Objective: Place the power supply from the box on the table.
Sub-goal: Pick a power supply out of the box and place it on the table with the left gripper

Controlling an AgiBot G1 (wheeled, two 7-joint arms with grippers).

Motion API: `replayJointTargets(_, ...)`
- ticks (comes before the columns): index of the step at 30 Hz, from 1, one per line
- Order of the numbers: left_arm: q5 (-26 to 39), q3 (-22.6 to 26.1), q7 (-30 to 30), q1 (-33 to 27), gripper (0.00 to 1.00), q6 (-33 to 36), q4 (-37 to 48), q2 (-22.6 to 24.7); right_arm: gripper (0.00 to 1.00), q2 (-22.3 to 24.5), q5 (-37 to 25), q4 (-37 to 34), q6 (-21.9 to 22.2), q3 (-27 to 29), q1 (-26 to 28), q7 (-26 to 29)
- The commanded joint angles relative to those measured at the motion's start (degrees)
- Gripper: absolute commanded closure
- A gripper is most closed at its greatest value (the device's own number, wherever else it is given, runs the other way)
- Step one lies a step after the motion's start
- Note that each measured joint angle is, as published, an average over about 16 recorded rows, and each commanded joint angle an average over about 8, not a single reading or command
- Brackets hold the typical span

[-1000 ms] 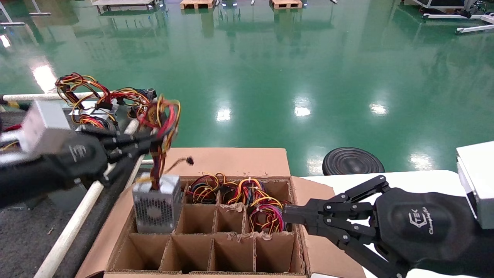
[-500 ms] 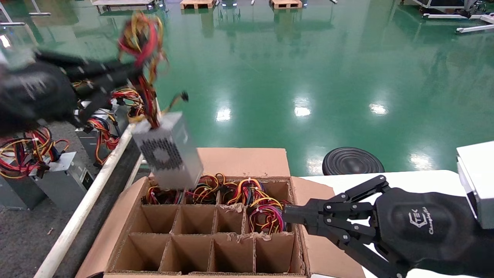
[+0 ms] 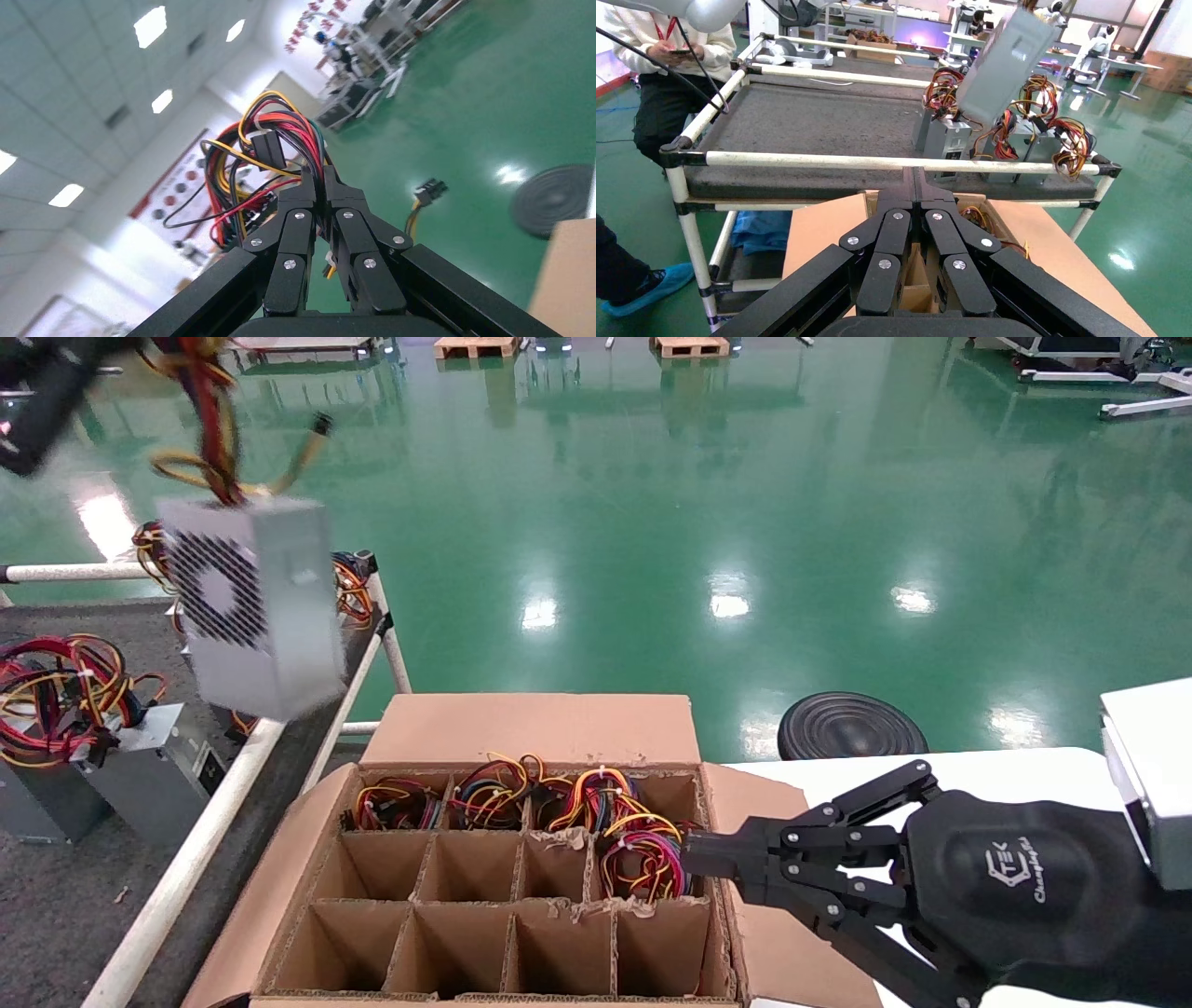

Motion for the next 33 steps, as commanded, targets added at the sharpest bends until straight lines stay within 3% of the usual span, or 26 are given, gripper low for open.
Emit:
replayJointTargets(1,0.24,-0.72,0.69,-0.69,1.0,-0.44,0.03,-0.46,1.0,0.0,0.0,0.0,0.0,0.0,0.0,0.0)
replayJointTargets(10,2.88,-1.53,-2.29,-1.4,1.0,0.31,0.23,-4.61,1.0,0.0,0.0,0.0,-0.01,0.0,0.0,0.0)
replayJointTargets(33,15.81,-6.12,-21.36,-1.32,1.0,5.53,-0.4,-24.04,1.0,0.0,-0.01,0.01,-0.01,0.0,0.01,0.0)
